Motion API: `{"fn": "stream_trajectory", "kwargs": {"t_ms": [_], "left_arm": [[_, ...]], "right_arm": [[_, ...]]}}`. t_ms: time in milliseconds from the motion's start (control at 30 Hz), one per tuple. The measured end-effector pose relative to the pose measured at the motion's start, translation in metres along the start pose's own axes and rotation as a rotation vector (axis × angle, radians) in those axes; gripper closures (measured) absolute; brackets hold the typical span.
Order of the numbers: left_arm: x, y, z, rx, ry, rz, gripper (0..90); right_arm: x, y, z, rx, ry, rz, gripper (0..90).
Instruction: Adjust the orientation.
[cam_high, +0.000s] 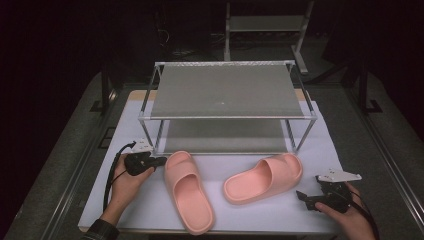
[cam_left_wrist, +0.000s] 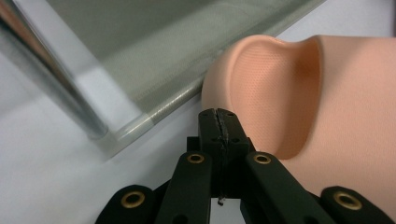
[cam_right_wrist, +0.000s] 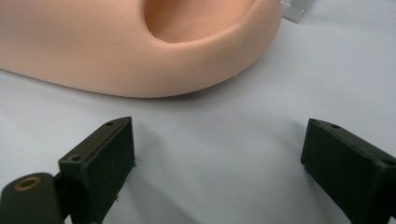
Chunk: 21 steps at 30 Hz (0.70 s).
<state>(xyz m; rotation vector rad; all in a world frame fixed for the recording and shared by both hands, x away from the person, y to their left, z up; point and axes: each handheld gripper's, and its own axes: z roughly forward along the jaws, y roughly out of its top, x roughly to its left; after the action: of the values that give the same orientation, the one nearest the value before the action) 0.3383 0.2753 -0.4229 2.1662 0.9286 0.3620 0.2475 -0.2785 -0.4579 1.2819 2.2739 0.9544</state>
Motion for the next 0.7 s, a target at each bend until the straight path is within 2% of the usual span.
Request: {"fn": "stream_trajectory", "kwargs": {"t_ms": [133,300,367,700], "left_arm": [[-0.005,0.008,0.007,0.005,0.002,0.017,90.0],[-0.011,0.018,0.02,-0.001,-0.02,0.032,90.0],[-0.014,0.023,0.023,0.005,-0.021,0.051,90.0],[-0.03,0.042,0.043,-0.009,-0.053,0.079,90.0]], "right_arm": [[0.0,0.0,0.0,0.0,0.0,0.0,9.0],[0.0,0.0,0.0,0.001,0.0,0.0,9.0],[0.0,0.0,0.0,0.001,0.0,0.001,9.0],[0.0,0.0,0.0,0.0,0.001,0.001,9.0]]}}
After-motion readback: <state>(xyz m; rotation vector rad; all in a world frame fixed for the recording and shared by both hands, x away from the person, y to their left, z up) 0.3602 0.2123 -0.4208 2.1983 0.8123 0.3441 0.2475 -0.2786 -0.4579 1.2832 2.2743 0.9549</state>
